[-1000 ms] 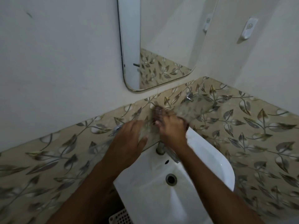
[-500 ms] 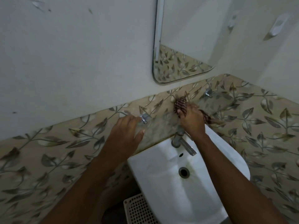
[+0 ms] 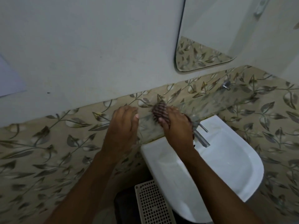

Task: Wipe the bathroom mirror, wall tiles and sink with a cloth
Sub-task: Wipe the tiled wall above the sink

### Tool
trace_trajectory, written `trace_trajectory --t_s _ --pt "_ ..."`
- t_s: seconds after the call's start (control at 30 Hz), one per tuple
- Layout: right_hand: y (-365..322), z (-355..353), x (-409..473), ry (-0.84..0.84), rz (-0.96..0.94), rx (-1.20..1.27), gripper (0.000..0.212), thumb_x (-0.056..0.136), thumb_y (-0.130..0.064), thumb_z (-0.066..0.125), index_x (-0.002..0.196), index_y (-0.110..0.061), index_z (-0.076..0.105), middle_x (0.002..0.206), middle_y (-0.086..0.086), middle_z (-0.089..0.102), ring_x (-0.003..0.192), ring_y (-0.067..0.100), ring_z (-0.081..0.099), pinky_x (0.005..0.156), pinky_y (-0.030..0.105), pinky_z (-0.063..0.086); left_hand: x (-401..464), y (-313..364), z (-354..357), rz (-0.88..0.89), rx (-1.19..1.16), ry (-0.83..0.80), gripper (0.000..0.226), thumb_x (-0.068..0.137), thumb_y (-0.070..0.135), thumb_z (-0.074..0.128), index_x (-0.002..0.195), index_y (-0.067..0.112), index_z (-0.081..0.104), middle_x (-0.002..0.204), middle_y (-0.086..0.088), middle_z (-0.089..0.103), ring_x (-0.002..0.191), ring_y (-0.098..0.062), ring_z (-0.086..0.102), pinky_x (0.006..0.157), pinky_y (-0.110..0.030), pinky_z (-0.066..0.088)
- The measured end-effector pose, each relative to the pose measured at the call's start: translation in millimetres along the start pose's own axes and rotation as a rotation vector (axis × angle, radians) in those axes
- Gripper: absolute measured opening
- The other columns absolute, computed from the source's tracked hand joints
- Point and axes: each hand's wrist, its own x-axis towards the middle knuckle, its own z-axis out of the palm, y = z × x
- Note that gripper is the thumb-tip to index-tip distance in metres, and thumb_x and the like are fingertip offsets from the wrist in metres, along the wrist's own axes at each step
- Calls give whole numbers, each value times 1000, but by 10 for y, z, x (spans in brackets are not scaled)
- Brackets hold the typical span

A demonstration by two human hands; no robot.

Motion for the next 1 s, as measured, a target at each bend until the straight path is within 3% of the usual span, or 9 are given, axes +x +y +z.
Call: trace_trajectory --t_s 0.1,0.17,0.23,0.33,0.47,0.6,0.67,0.77,1.0 --pt "-253 54 -76 24 33 -42 60 103 -46 43 153 -13 36 156 14 41 147 32 35 121 46 28 -39 -56 -43 -29 45 -38 38 103 28 39 129 8 58 126 -14 58 119 -28 50 105 -40 41" --pt "-557 128 -229 54 -81 -49 56 101 -35 51 149 -7 43 151 19 47 141 37 43 117 49 36 -32 -54 -33 -55 41 -89 40 103 32 40 131 9 56 130 -13 57 123 -27 48 108 -39 38" --pt "-749 241 -391 38 -204 -26 54 96 -29 48 144 -4 48 143 22 54 134 39 51 112 51 41 -22 -51 -31 -75 10 -110 38 102 32 41 131 12 55 129 -11 55 123 -25 46 107 -34 36" --pt "-738 186 -406 -65 -242 36 60 94 -40 43 146 -11 46 148 16 51 139 33 46 116 46 36 -40 -70 -67 -72 -1 -94 35 103 31 47 131 13 54 125 -9 53 118 -22 46 102 -32 36" --pt "-324 -21 -241 -42 -150 48 64 96 -61 45 146 -20 47 149 8 52 136 26 48 114 43 36 -91 -103 -146 -32 18 -90 36 103 33 47 131 13 56 125 -9 56 117 -23 48 100 -35 39" --pt "-255 -23 -196 -11 20 -10 66 102 -56 38 153 -15 37 159 14 38 148 31 31 122 47 23 -120 -88 -170 -61 -5 -72 35 103 33 47 131 15 56 128 -7 55 122 -21 47 100 -31 36" --pt "-498 65 -303 -20 -41 -2 64 102 -54 34 154 -15 36 159 14 37 149 33 30 122 48 23 -111 -56 -144 -59 -38 -64 34 103 32 48 132 16 56 128 -6 54 122 -20 46 103 -33 37" --pt "-766 157 -509 -21 -176 36 61 96 -43 33 148 -13 46 149 17 51 140 34 44 118 49 33 -63 10 -78 -32 -38 -83 36 100 36 46 129 16 56 126 -5 53 120 -21 45 104 -36 39" --pt "-366 -24 -337 -160 -274 153 52 98 -42 37 143 -19 53 147 8 55 141 25 45 118 46 33 -23 96 23 31 -14 -107 41 99 40 45 127 15 59 122 -6 55 114 -20 48 99 -32 37"
